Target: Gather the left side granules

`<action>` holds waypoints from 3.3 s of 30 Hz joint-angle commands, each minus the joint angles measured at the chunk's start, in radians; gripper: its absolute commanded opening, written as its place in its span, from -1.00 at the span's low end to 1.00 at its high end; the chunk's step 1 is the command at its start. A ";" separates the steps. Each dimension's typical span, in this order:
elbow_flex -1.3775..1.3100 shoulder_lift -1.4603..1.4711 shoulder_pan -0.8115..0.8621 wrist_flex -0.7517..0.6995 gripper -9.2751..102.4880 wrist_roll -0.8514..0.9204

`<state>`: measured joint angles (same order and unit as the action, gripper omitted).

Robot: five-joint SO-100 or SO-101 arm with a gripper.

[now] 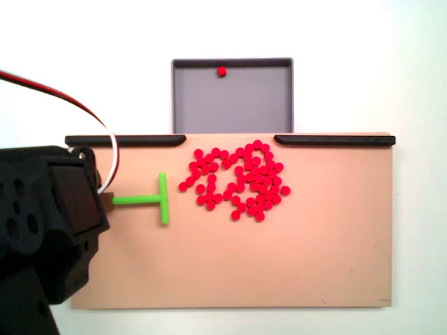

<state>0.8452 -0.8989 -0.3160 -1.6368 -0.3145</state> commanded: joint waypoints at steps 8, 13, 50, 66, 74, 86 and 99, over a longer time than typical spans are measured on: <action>-0.032 -0.009 0.011 0.009 -0.84 0.025; -0.032 -0.011 0.015 0.012 -0.84 0.032; -0.032 0.028 0.044 0.012 -0.84 0.060; -0.032 0.023 0.072 0.012 -0.84 0.084; -0.032 0.021 0.091 0.012 -0.84 0.100; -0.032 0.018 0.114 0.012 -0.84 0.118; -0.032 0.018 0.132 0.012 -0.84 0.133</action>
<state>0.8391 -0.8652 -0.1933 -1.6245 -0.1871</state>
